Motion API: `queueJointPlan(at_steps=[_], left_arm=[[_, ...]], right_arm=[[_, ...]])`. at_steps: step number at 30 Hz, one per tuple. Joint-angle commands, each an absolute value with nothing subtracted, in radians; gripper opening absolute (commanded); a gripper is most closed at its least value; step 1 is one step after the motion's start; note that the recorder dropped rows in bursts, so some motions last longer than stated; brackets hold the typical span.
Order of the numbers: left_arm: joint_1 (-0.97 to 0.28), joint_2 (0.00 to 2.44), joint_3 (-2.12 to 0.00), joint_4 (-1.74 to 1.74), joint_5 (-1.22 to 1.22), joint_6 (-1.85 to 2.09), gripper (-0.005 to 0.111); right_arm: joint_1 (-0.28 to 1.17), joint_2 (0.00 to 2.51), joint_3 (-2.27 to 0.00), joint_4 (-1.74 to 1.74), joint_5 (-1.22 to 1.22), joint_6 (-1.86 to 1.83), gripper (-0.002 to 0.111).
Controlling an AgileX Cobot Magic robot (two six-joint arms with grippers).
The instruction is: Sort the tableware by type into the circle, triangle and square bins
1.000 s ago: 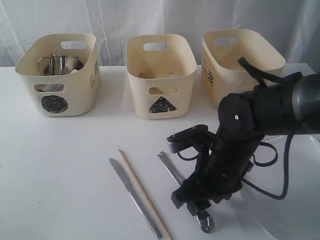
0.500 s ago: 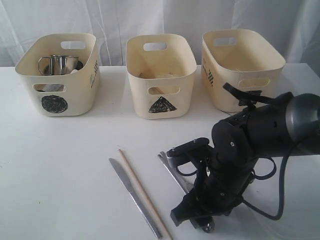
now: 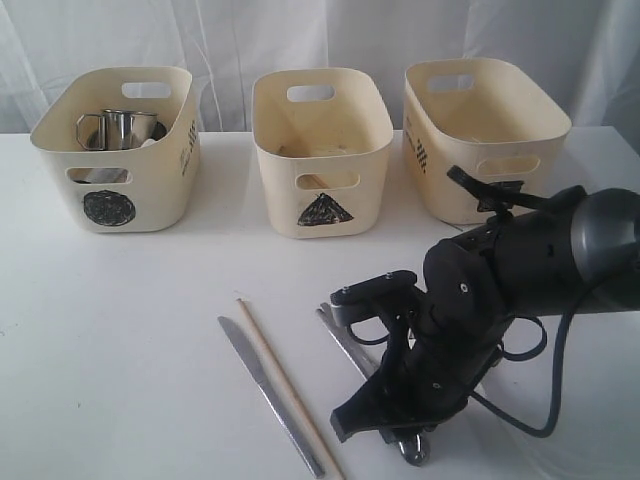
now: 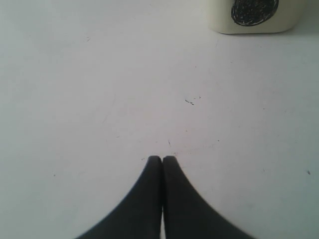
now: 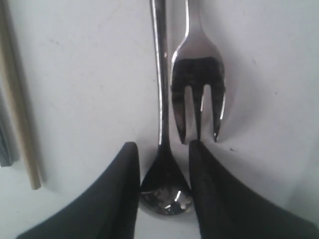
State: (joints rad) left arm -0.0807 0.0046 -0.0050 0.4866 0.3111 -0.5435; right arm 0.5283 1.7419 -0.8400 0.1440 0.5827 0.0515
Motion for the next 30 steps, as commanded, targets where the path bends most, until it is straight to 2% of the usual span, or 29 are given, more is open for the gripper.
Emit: queueJointPlan(at_steps=[1, 3, 4, 14, 30], left_arm=[[-0.078, 0.000, 0.000, 0.487, 0.313, -0.545, 0.000], [-0.078, 0.000, 0.000, 0.487, 0.313, -0.545, 0.000], [-0.078, 0.000, 0.000, 0.487, 0.313, -0.545, 0.000], [-0.078, 0.000, 0.000, 0.487, 0.313, -0.545, 0.000], [-0.078, 0.000, 0.000, 0.487, 0.313, -0.545, 0.000]], right_arm=[[0.529, 1.738, -0.835, 0.148, 0.582, 0.057, 0.013], [0.529, 1.738, -0.835, 0.148, 0.586, 0.051, 0.002], [0.529, 1.738, -0.835, 0.149, 0.588, 0.048, 0.000], [0.529, 1.675, -0.836, 0.326, 0.614, -0.157, 0.000], [0.529, 1.657, -0.863, 0.316, 0.546, -0.186, 0.000]])
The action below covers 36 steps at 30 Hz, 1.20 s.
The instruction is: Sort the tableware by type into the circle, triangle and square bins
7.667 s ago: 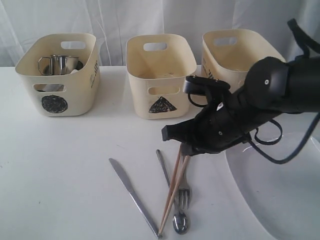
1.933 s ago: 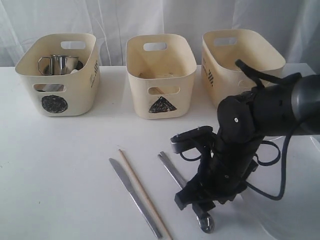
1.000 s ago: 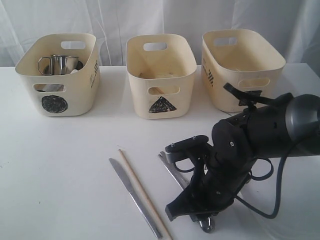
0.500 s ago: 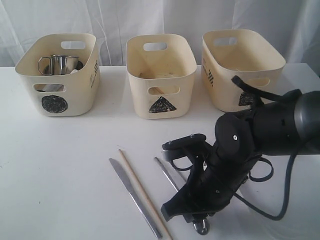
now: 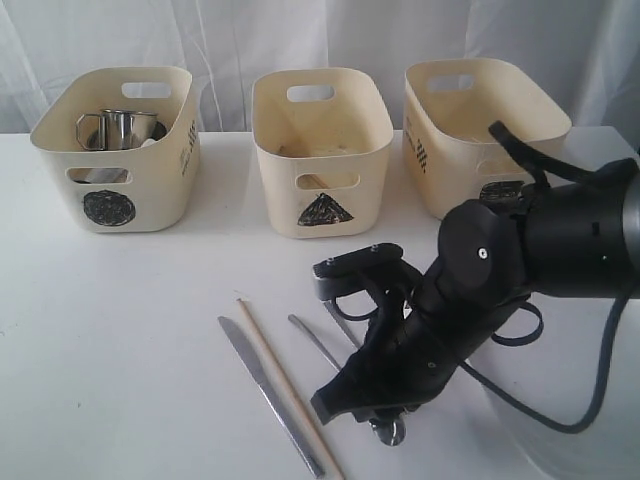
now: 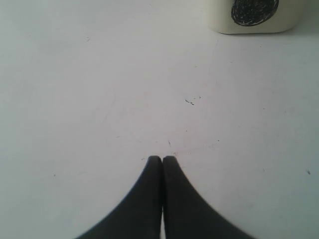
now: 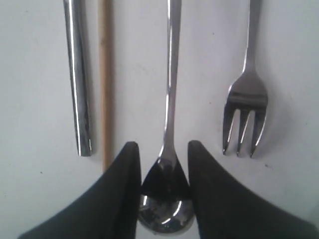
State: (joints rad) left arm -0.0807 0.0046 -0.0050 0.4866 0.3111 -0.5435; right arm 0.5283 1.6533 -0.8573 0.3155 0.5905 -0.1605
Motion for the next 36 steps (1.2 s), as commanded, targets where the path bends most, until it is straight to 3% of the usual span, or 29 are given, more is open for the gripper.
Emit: queueJointPlan(at_steps=[1, 16, 22, 24, 31, 35, 36], left_arm=[[-0.078, 0.000, 0.000, 0.487, 0.313, -0.545, 0.000], [-0.078, 0.000, 0.000, 0.487, 0.313, -0.545, 0.000], [-0.078, 0.000, 0.000, 0.487, 0.313, -0.545, 0.000], [-0.078, 0.000, 0.000, 0.487, 0.313, -0.545, 0.000], [-0.078, 0.000, 0.000, 0.487, 0.313, -0.545, 0.000], [-0.078, 0.000, 0.000, 0.487, 0.313, -0.545, 0.000], [-0.078, 0.000, 0.000, 0.487, 0.313, -0.545, 0.000]], right_arm=[[0.529, 1.667, -0.863, 0.316, 0.530, -0.188, 0.000], [0.529, 1.824, -0.863, 0.314, 0.307, -0.189, 0.000], [0.529, 1.826, -0.866, 0.314, 0.214, -0.198, 0.028], [0.529, 1.830, -0.876, 0.314, 0.192, -0.200, 0.030], [0.529, 1.876, -0.885, 0.316, 0.187, -0.204, 0.027], [0.529, 1.876, -0.885, 0.316, 0.202, -0.204, 0.001], [0.529, 1.876, -0.885, 0.316, 0.202, -0.211, 0.000]])
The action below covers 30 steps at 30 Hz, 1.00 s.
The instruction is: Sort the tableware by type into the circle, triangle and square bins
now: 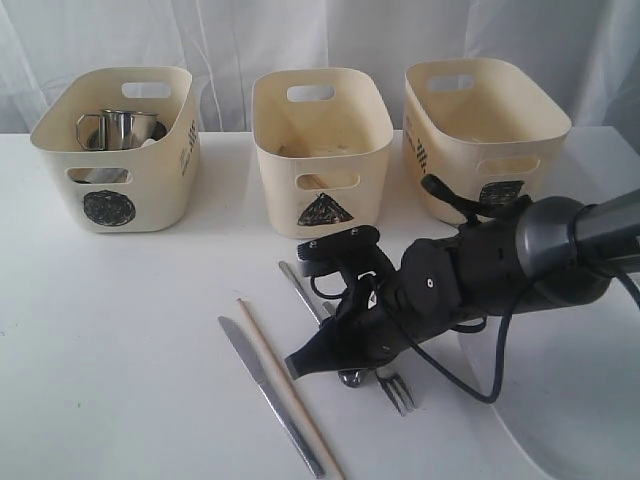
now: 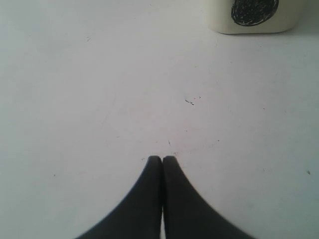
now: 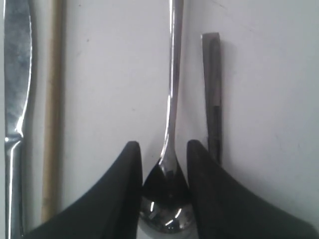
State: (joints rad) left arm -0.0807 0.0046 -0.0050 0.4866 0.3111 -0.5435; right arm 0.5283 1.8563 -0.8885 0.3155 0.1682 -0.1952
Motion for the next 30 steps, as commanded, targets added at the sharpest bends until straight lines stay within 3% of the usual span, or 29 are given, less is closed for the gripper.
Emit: queueJointPlan(at_steps=[1, 11, 23, 25, 28, 30], left_arm=[[-0.078, 0.000, 0.000, 0.487, 0.313, -0.545, 0.000], [-0.078, 0.000, 0.000, 0.487, 0.313, -0.545, 0.000], [-0.078, 0.000, 0.000, 0.487, 0.313, -0.545, 0.000], [-0.078, 0.000, 0.000, 0.487, 0.313, -0.545, 0.000], [-0.078, 0.000, 0.000, 0.487, 0.313, -0.545, 0.000], [-0.078, 0.000, 0.000, 0.487, 0.313, -0.545, 0.000]], right_arm=[[0.529, 1.876, -0.885, 0.316, 0.199, -0.216, 0.000], [0.529, 1.678, -0.885, 0.315, 0.293, -0.250, 0.000], [0.529, 1.624, -0.885, 0.332, 0.304, -0.251, 0.000], [0.529, 1.644, -0.885, 0.377, 0.308, -0.251, 0.005], [0.541, 1.695, -0.904, 0.409, 0.316, -0.292, 0.035], [0.568, 1.743, -0.953, 0.409, 0.313, -0.295, 0.044]])
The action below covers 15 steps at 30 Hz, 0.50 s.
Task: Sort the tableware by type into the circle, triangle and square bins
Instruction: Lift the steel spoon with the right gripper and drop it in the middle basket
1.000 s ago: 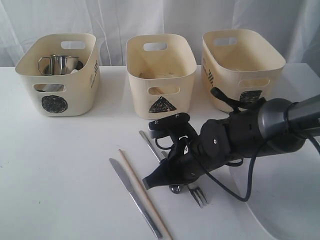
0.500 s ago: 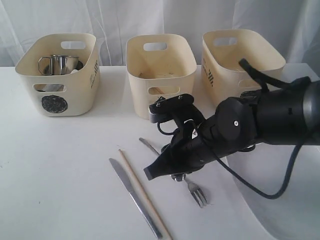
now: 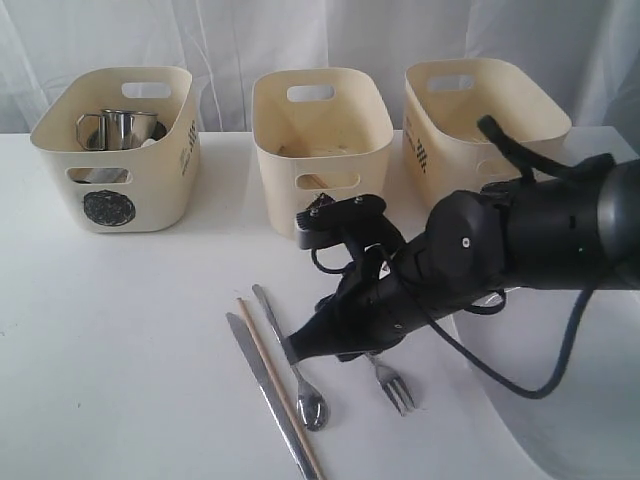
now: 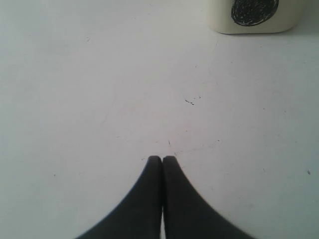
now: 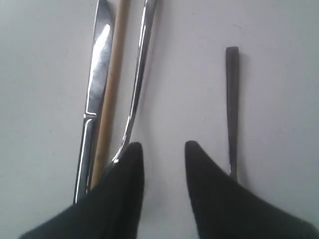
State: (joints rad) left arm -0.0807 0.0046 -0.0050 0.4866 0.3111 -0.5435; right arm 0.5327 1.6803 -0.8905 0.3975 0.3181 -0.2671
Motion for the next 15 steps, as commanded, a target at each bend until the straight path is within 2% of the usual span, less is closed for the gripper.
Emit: queueJointPlan(at_steps=[1, 8, 15], left_arm=[[-0.078, 0.000, 0.000, 0.487, 0.313, -0.545, 0.000], [-0.078, 0.000, 0.000, 0.487, 0.313, -0.545, 0.000], [-0.078, 0.000, 0.000, 0.487, 0.313, -0.545, 0.000]], right_arm=[[0.574, 1.764, -0.976, 0.407, 0.310, -0.295, 0.044], [0.574, 1.914, -1.100, 0.402, 0.389, -0.280, 0.044], [0.578, 1.978, -1.131, 0.365, 0.432, -0.280, 0.038]])
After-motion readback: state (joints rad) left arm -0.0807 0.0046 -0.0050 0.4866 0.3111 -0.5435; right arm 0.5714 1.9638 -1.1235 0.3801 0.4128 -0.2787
